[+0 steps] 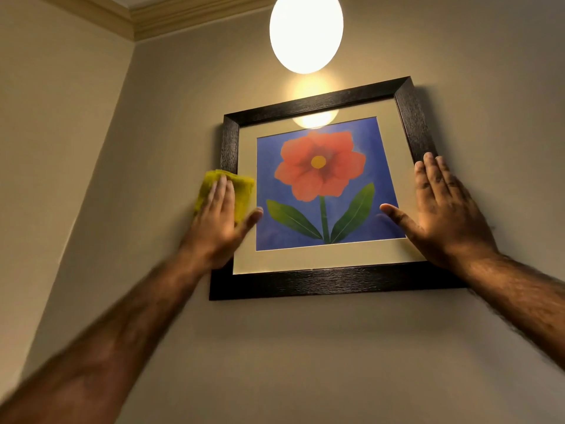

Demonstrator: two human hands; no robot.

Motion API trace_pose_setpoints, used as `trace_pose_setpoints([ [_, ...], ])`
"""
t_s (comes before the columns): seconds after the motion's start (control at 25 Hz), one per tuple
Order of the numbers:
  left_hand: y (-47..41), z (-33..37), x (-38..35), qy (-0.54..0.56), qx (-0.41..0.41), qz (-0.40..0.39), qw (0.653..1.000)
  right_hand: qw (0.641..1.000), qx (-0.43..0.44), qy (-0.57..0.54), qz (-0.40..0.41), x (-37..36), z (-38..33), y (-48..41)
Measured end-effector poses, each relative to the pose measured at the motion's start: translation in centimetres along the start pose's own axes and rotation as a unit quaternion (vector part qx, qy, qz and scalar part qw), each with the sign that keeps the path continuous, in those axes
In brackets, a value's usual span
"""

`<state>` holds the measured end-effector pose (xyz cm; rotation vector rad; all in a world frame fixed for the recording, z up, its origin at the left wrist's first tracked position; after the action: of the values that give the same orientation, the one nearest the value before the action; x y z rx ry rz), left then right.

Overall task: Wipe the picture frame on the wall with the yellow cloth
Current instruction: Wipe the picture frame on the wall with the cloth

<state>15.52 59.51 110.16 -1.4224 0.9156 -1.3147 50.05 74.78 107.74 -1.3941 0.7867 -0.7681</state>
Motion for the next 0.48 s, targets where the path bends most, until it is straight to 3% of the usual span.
trace_pose_setpoints([
  [0.24, -11.4, 0.8, 2.7, -0.010, 0.031, -0.018, 0.999, 1.000, 0.002, 0.009, 0.001, -0.3, -0.1, 0.1],
  [0.48, -4.7, 0.4, 0.3, 0.019, 0.005, 0.028, 0.999, 1.000, -0.002, 0.001, -0.001, -0.3, -0.2, 0.0],
])
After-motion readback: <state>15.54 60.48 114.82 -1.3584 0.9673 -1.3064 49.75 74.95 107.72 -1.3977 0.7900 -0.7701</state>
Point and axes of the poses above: each hand's wrist, its own y-axis away from the middle knuckle, its own x-axis out of the back of the hand, z = x × y, the point moved 5 cm from there along -y, towards the middle knuckle, and after that the axes turned 3 degrees about x, right-handed, at the moved point
